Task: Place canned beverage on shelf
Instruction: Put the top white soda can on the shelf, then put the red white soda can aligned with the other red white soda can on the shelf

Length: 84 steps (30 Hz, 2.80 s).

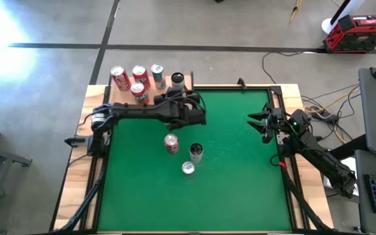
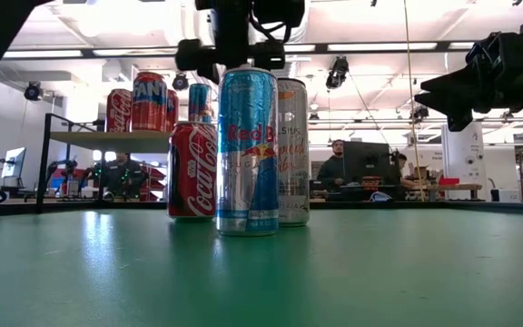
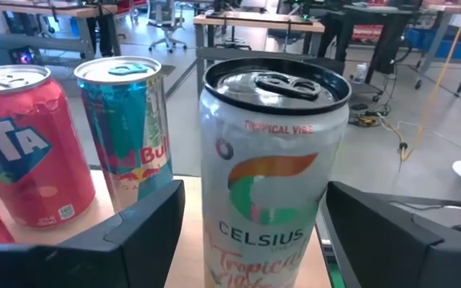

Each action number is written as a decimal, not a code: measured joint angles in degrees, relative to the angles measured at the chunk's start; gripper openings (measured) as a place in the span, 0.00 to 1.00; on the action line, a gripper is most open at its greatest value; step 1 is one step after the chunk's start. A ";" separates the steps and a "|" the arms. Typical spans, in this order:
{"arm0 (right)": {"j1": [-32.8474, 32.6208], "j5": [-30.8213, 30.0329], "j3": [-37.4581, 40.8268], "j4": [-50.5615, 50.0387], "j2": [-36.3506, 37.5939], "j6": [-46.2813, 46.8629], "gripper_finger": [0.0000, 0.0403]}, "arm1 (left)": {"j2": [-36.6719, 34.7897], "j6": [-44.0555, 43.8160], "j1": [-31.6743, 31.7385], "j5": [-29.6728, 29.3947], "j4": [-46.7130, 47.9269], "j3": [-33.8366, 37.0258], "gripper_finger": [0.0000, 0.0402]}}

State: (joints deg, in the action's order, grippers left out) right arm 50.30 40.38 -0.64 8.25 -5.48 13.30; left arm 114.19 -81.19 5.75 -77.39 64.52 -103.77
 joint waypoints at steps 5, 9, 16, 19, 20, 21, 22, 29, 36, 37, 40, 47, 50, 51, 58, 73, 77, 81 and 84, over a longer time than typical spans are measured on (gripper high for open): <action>-0.01 0.00 0.00 0.00 -0.01 0.00 0.40 | 0.00 5.64 1.60 2.10 -3.25 0.00 0.72; -0.01 0.00 0.00 0.00 -0.02 0.00 0.40 | 0.00 7.23 2.60 3.39 -4.18 0.02 0.72; -0.01 0.00 0.00 0.01 -0.02 0.00 0.40 | 0.00 7.24 3.16 3.41 -4.54 0.04 0.69; 0.01 0.00 0.00 0.02 -0.02 0.00 0.40 | 0.00 8.30 3.25 3.43 -4.97 0.04 0.69; -0.01 0.00 0.00 0.02 -0.02 0.00 0.40 | 0.00 9.20 3.33 3.47 -5.42 0.04 0.69; 0.00 0.00 0.00 0.02 -0.02 0.00 0.40 | 0.00 10.02 3.44 3.49 -5.86 0.04 0.68; -0.01 0.00 0.00 0.01 -0.02 0.00 0.40 | 0.00 10.76 3.63 3.53 -6.33 0.04 0.68; -0.01 0.00 0.00 0.02 -0.02 0.00 0.40 | -0.02 16.88 5.51 5.72 -10.58 -0.01 0.68; -0.01 0.00 -0.01 0.01 -0.02 0.00 0.40 | -0.07 17.63 6.65 6.93 -11.62 -0.04 0.68; 0.00 0.00 0.00 0.00 -0.02 0.00 0.40 | -0.07 17.91 6.76 7.01 -11.88 -0.04 0.68; -0.01 0.00 0.00 0.00 -0.02 0.00 0.40 | -0.07 19.77 7.34 7.61 -13.10 -0.04 0.68; -0.01 0.00 -0.01 0.01 -0.02 0.00 0.40 | -0.11 25.94 9.19 10.38 -18.50 -0.07 0.68; 0.01 0.00 0.00 0.02 -0.02 0.00 0.40 | -0.15 27.16 9.80 11.50 -19.44 -0.11 0.68; -0.01 0.00 0.00 0.00 -0.02 0.00 0.40 | -0.15 27.32 9.98 11.61 -19.60 -0.11 0.68; -0.01 0.00 0.00 0.02 -0.02 0.00 0.40 | -0.15 27.66 11.06 11.91 -19.42 -0.11 0.68; 0.01 0.00 0.00 0.01 -0.02 0.00 0.40 | -0.15 29.55 11.94 12.48 -19.13 -0.11 0.68; 0.01 0.00 0.00 0.02 -0.02 0.00 0.40 | 0.02 30.17 11.90 13.94 -17.88 -0.24 0.71; -0.01 0.00 0.00 0.00 -0.02 0.00 0.40 | 0.14 30.10 11.69 13.85 -17.41 -0.22 0.78; 0.00 0.00 -0.01 -0.08 -0.02 0.00 0.40 | -0.02 29.65 11.34 13.84 -16.39 -0.24 0.85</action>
State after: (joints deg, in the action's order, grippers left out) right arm 50.30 40.38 -0.65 8.17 -5.50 13.30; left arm 114.18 -51.54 17.09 -63.55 48.14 -104.01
